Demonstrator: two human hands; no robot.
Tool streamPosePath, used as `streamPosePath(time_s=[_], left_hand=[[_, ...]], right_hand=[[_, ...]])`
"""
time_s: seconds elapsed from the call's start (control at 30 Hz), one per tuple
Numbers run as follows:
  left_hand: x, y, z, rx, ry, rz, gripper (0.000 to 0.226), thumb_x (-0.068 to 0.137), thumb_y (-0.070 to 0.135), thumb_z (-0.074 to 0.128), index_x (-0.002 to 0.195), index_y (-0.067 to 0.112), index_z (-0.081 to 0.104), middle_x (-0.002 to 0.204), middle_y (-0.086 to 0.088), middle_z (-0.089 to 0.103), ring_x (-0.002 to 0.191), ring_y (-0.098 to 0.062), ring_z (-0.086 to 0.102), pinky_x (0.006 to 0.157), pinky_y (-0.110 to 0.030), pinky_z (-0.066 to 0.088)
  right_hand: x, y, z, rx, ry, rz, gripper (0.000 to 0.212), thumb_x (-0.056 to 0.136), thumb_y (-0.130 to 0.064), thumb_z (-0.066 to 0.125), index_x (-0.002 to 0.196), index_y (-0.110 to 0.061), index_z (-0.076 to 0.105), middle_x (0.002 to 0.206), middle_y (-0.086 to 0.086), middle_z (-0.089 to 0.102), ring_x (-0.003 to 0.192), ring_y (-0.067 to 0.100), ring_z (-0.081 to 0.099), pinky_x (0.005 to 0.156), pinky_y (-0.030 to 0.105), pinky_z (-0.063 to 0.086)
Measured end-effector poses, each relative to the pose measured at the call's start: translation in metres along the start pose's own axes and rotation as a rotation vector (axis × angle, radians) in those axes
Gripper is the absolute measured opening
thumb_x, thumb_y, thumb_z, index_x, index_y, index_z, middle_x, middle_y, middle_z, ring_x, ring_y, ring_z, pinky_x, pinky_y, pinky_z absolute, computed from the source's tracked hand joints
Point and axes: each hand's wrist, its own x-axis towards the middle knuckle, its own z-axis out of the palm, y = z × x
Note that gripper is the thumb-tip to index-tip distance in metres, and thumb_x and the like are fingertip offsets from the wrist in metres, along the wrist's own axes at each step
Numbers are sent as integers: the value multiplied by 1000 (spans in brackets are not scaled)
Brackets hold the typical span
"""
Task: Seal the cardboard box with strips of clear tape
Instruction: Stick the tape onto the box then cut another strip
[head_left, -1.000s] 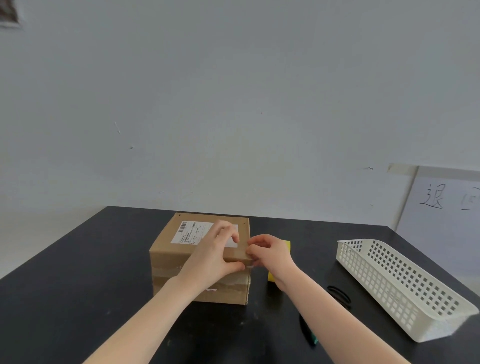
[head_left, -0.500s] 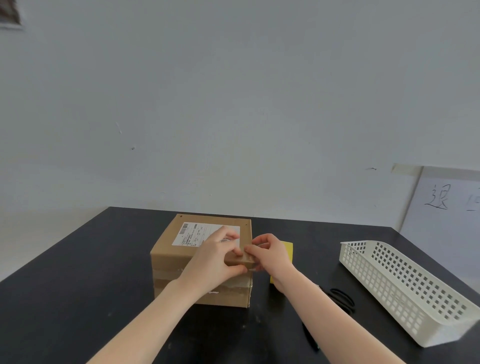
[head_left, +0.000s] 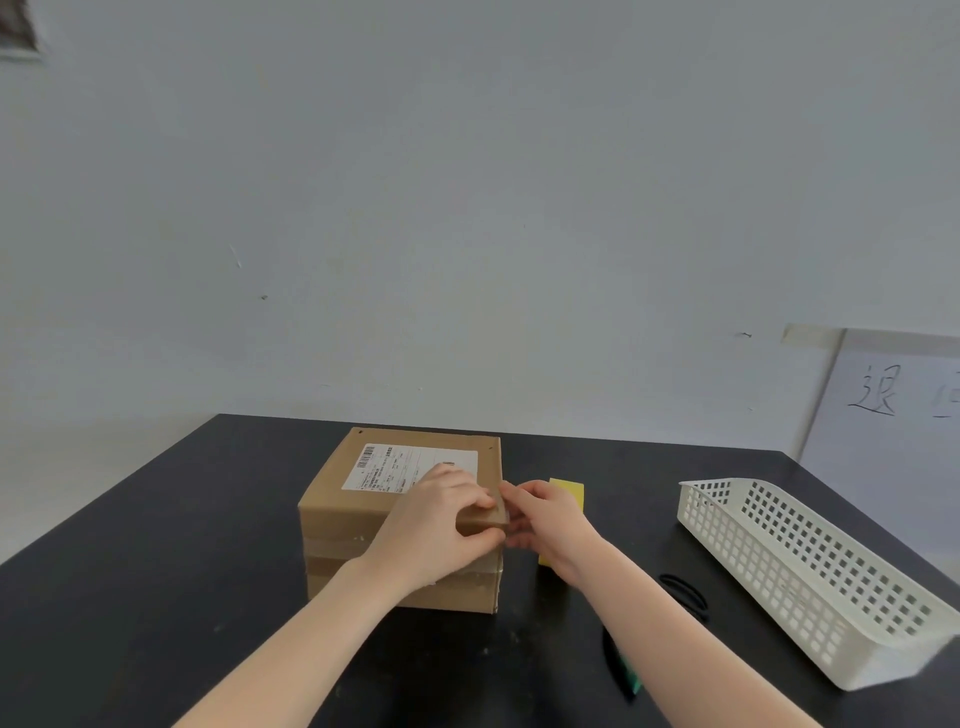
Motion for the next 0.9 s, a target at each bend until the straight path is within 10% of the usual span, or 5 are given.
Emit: streamPosePath(time_s=[0.27,0.9], left_hand=[[8,27,8,137,78,-69,28,87,48,55,86,21,61,87,9,55,87,-8,48,72,-26,49],[17,42,20,251,156,-186,23,95,36,47,93,20,64,91,6,61,86,-10,52,71,-21,49]], right_hand=[[-9,-10,-21,-188,256,-203,30,98,-33,51,88,-10,67,76,5,70,63,15,67,67,30,60],[-15,-3,-47,-238,281,-225,24,99,-27,49,89,-13,66,82,5,70,69,14,64,62,23,56]])
